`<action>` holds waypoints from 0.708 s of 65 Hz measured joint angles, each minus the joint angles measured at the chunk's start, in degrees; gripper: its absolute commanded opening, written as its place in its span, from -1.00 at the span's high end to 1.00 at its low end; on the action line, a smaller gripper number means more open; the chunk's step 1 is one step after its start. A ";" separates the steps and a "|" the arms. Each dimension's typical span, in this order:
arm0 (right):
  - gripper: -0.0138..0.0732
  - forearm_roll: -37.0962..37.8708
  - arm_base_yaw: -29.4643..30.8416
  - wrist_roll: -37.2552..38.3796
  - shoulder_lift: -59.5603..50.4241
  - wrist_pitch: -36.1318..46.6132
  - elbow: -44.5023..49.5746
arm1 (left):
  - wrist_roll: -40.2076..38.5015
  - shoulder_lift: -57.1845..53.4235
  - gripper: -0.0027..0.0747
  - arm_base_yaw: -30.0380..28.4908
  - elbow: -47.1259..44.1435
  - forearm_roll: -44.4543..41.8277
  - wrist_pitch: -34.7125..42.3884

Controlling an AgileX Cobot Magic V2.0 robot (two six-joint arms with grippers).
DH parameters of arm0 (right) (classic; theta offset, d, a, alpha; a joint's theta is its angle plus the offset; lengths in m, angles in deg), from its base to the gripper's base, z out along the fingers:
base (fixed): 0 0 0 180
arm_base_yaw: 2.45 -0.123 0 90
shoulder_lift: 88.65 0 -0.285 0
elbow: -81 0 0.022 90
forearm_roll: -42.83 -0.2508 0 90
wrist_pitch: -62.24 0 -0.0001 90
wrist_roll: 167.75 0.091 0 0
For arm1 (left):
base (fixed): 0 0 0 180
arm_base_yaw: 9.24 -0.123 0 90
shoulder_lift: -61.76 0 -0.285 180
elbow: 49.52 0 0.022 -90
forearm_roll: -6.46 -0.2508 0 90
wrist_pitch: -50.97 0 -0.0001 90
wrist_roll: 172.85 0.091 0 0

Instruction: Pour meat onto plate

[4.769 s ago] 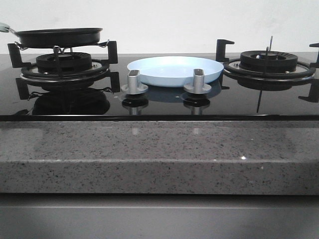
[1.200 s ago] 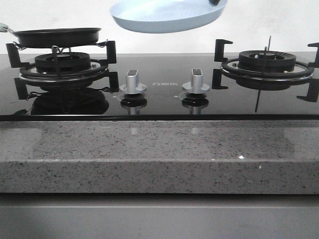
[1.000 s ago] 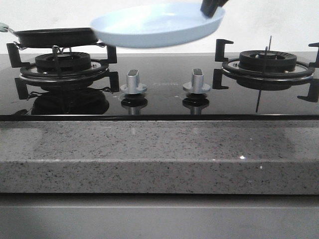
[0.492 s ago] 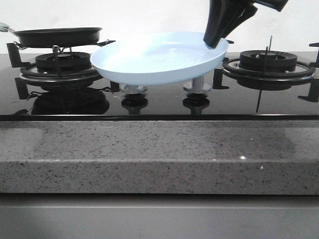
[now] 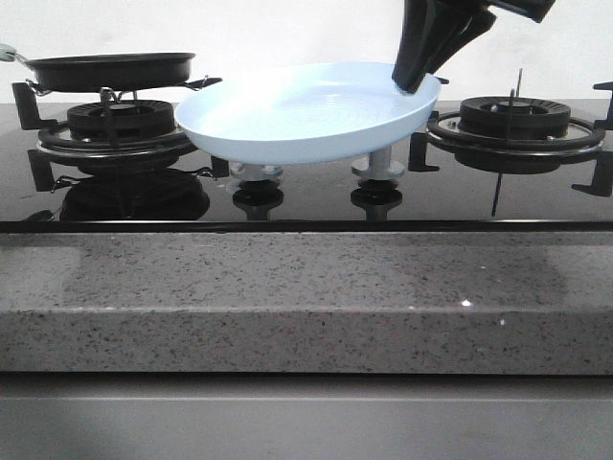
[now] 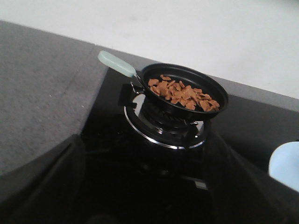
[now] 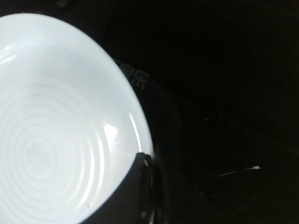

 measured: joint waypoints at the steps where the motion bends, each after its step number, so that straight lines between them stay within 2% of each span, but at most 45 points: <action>1: 0.84 0.00 0.00 0.00 0.00 0.00 0.00 | 0.00 1.00 -0.39 0.00 0.57 0.60 -0.31; 23: 0.84 0.00 0.00 0.00 0.00 0.00 0.00 | 0.00 25.56 -0.39 0.00 14.76 6.08 -0.47; 32: 0.84 0.00 0.00 0.00 0.00 0.00 0.00 | 0.00 33.33 -0.39 -2.13 20.63 10.03 -0.98; 39: 0.84 0.00 0.00 0.00 0.00 0.00 0.00 | 1.61 37.43 -0.39 -5.57 24.71 15.54 -3.05; 46: 0.84 0.00 0.00 0.00 0.00 0.00 0.00 | 8.51 41.19 -0.39 -10.28 28.46 26.11 -6.81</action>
